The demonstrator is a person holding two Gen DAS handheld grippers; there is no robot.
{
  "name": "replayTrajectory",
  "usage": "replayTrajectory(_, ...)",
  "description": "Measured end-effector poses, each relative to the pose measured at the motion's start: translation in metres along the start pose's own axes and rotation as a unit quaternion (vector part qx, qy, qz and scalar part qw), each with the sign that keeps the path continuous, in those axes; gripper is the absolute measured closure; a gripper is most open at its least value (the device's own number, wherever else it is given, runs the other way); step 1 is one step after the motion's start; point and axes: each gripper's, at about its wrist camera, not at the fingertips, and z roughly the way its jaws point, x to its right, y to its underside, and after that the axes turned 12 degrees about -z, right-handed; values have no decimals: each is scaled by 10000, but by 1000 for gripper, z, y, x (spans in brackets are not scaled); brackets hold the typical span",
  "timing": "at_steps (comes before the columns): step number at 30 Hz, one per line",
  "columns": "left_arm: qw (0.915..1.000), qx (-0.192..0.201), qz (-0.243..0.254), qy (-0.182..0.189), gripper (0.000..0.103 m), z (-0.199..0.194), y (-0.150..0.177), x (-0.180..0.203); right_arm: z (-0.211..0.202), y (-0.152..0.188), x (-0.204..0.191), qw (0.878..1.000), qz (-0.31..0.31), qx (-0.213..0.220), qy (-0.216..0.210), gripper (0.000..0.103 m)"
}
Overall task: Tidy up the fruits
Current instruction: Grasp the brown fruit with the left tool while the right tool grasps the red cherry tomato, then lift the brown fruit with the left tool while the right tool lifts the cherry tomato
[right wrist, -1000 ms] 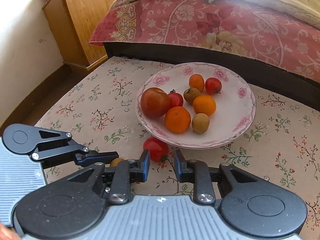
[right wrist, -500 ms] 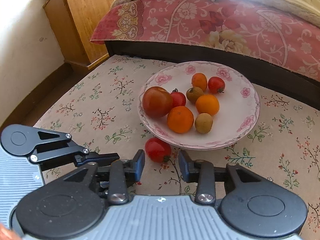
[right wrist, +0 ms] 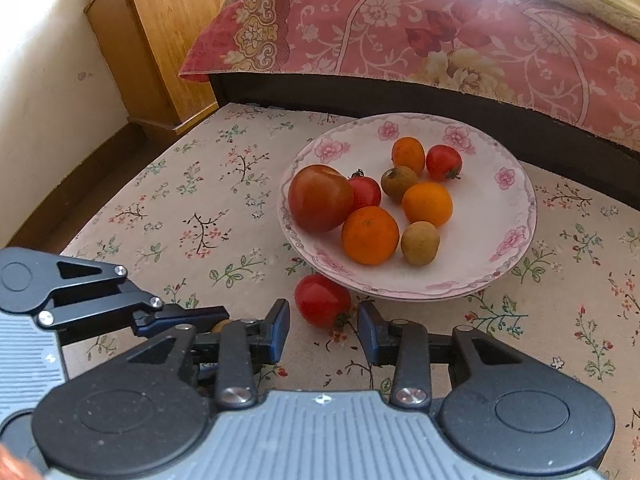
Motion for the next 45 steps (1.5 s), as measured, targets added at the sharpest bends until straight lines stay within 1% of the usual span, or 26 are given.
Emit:
replayTrajectory(5,10000,-8,9,-2,66,-1,1,0,9,-1,0,10000,28,1,-1,62)
replayTrajectory(11,10000,-65,-21,-60,66,2,2,-1,13,-1,-5,9998,-138,134,111,63)
replayTrajectory(12,10000,-72,-30,-55,66,2,2,-1,13,-1,-7,9996,-194,124,165,67)
replayTrajectory(14,10000,-72,-33,-53,66,2,2,0,12,-1,-10,9992,-310,97,237,67)
replayTrajectory(19,10000,-65,-52,-46,65,2,2,-1,7,2,-8,9991,-300,11,300,67)
replayTrajectory(24,10000,-35,-72,-42,66,1,5,0,-7,17,-7,9982,-329,-102,487,67)
replayTrajectory(30,9999,25,-47,-110,66,-2,7,6,-29,41,-17,9959,-499,-200,725,67)
replayTrajectory(32,9999,29,-23,-100,63,-4,8,9,-36,48,-18,9957,-436,-236,777,67)
replayTrajectory(33,10000,27,-9,-88,59,-4,8,10,-39,52,-19,9955,-418,-261,807,67)
replayTrajectory(36,9997,83,109,-187,59,-4,10,17,-48,61,-18,9957,-340,-263,817,67)
replayTrajectory(38,9997,85,101,-211,58,-5,11,17,-50,65,-17,9957,-316,-294,820,67)
replayTrajectory(41,9995,133,44,-275,48,-6,14,14,-52,69,-15,9961,-308,-218,794,67)
replayTrajectory(42,9994,148,19,-307,46,-6,14,14,-53,71,-14,9964,-290,-190,768,64)
replayTrajectory(43,9994,145,-21,-323,46,-5,13,13,-54,71,-12,9966,-273,-184,759,62)
replayTrajectory(45,9993,155,10,-342,46,-4,12,14,-54,70,-10,9968,-275,-199,718,62)
